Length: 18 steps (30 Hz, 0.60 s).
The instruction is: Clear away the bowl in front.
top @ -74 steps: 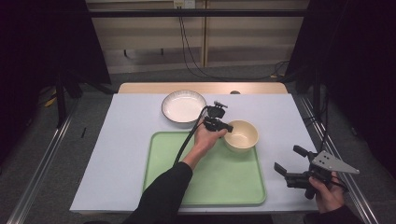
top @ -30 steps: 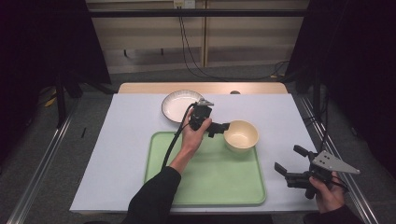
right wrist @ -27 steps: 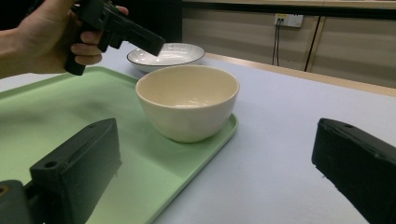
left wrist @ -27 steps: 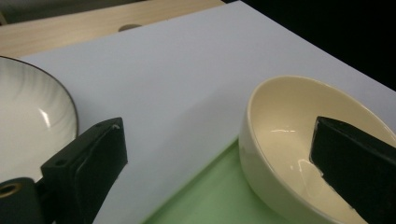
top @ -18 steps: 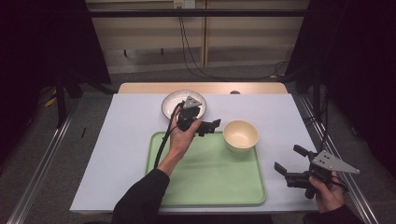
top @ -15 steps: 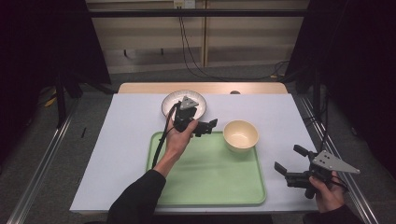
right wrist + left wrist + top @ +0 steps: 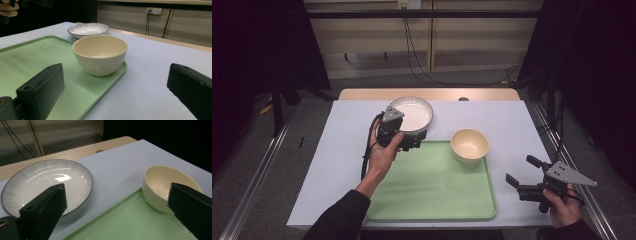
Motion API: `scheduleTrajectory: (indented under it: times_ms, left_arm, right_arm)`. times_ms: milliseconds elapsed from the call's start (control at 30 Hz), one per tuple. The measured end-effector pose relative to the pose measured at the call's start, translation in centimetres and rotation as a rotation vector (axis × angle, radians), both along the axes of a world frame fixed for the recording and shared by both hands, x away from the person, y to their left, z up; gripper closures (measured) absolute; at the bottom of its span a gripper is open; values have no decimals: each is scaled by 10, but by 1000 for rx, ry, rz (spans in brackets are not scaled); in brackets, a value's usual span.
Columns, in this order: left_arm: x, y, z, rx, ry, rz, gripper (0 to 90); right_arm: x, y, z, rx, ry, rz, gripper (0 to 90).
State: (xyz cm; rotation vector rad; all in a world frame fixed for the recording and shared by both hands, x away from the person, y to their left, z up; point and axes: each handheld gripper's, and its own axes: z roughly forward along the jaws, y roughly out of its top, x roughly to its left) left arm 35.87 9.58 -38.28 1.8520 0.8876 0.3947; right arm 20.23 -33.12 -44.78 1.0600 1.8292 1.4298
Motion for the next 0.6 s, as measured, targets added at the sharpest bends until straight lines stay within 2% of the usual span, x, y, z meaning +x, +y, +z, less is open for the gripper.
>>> scheduleTrajectory:
  times_ms: [33, 133, 233, 367, 433, 600]
  left_arm:
    - [-4, 8, 2, 8, -6, 13, 26]
    - [-8, 15, 3, 10, -13, 31, 26]
    - [-15, 26, 3, -5, -3, 33, 25]
    - [-25, 35, 1, -5, -14, 62, 24]
    - [-30, 42, -1, -1, -19, 66, 23]
    - [-41, 54, -5, 25, -20, 116, 21]
  right_arm:
    - [0, 0, 0, -1, 3, 3, 8]
    - [0, 1, 0, 1, 3, 0, 8]
    - [0, 1, 0, -1, 5, -1, 8]
    - [1, 1, 0, -3, 4, -10, 9]
    - [0, 1, 0, 4, 6, -8, 8]
    - [1, 2, 0, 1, 5, -9, 8]
